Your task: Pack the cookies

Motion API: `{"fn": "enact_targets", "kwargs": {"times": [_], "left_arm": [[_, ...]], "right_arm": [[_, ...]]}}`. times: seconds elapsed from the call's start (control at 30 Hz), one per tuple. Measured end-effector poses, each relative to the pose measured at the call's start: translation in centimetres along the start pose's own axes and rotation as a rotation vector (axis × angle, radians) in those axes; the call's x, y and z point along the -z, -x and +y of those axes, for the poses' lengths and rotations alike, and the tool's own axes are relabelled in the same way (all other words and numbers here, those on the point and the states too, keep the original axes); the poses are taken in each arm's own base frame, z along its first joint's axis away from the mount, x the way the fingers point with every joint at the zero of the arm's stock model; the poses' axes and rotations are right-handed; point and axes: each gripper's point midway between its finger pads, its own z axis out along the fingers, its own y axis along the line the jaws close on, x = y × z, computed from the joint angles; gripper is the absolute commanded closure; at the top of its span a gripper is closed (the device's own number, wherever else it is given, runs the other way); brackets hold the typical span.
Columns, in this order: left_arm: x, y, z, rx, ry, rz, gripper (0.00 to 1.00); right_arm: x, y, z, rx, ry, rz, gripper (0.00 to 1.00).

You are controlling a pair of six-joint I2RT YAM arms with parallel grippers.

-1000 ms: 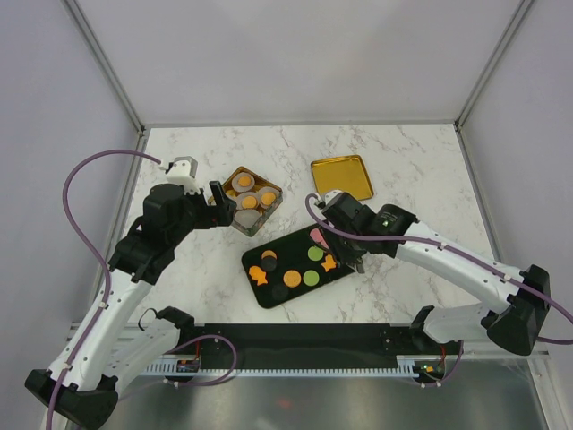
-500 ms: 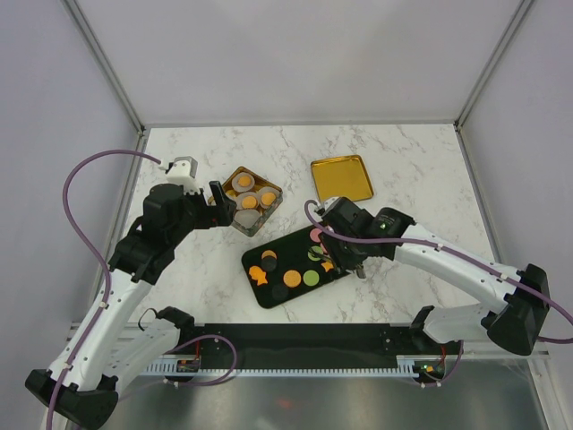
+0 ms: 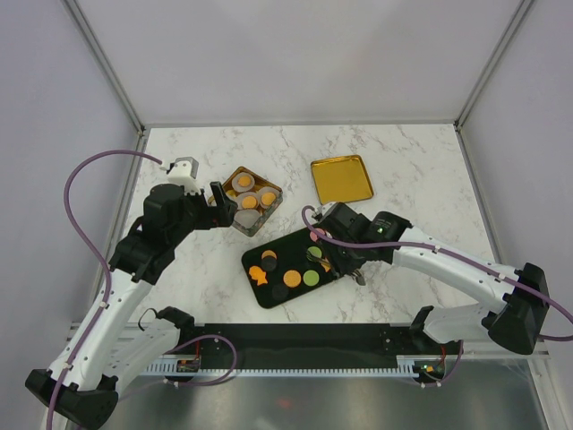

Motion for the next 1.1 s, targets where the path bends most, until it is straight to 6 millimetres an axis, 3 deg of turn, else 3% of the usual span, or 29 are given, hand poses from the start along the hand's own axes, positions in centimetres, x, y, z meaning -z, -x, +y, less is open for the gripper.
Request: {"fn": "enact_targets", "kwargs": {"times": [0.5,1.1], "left_arm": [[0.00,0.00,0.00,0.000,0.000,0.000,0.00],[-0.01,-0.01,0.00,0.000,0.000,0.000,0.00]], "right_arm": [[-0.32,-0.53,0.08,-0.006,-0.002,0.013,0.48],[-0.54,-0.92,0.03,-0.005,-0.002,0.024,0.55]]}}
